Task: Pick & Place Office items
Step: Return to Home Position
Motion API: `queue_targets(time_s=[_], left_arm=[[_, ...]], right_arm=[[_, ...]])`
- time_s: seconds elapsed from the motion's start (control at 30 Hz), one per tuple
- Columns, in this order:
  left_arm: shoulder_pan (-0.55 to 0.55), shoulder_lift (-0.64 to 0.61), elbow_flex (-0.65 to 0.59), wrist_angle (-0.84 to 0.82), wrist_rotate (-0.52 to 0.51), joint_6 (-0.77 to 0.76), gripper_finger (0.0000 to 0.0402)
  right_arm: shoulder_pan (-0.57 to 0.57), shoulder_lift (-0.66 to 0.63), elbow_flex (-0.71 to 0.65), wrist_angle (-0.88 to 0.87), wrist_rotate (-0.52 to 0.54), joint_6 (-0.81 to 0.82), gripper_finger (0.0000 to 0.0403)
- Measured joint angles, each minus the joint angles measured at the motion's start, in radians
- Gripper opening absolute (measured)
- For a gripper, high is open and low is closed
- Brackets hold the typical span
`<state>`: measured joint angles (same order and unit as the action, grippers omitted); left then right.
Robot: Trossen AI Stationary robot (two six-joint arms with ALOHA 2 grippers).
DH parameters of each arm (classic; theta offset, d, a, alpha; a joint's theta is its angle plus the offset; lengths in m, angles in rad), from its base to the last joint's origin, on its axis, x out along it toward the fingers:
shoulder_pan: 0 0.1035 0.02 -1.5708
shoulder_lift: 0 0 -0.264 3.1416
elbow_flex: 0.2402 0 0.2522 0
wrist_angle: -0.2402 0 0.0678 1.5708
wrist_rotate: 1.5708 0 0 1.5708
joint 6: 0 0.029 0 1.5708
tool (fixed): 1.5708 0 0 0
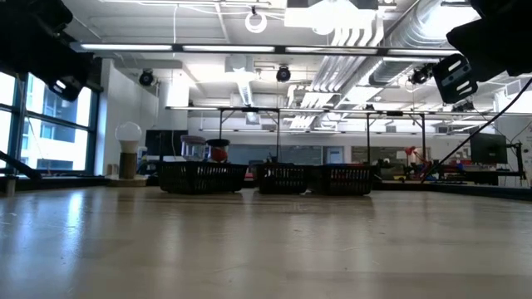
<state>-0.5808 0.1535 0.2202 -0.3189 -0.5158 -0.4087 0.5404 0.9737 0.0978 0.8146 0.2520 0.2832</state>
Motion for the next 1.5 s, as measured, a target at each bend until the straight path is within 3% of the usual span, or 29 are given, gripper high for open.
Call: queue_targets(time_s=[0.23,0.5,0.67,0.73,0.87,1.33,1.5], left_arm=[[0.000,0.000,-0.073,0.194,0.290,0.219,0.0000],[0.005,-0.017,-0.052,0.217,0.251,0.310,0.0000],[0.045,-0.071,0.052,0.020,0.247,0.334,0.0000],[0.065,-0.103,0.054,0.015,0.252,0.326,0.0000],[0.086,-0.153,0.015,0.030,0.276,0.313,0.0000],[0.129,-0.151,-0.173,0.277,0.327,0.305,0.0000],[0.129,-0.144,-0.186,0.306,0.354,0.330,0.0000]], right_arm=[[0.000,0.000,0.000,-0.003,0.002,-0.003,0.0002],[0.000,0.000,0.000,-0.005,0.002,-0.087,0.0002],[-0.021,0.000,0.000,-0.007,0.001,-0.085,0.0002],[-0.029,0.000,0.000,-0.015,0.000,-0.073,0.0002],[-0.033,0.000,0.000,-0.025,0.003,-0.064,0.0002],[-0.033,-0.001,0.000,-0.027,0.007,-0.077,0.0002],[-0.033,-0.001,-0.003,-0.064,0.007,-0.107,0.0002]])
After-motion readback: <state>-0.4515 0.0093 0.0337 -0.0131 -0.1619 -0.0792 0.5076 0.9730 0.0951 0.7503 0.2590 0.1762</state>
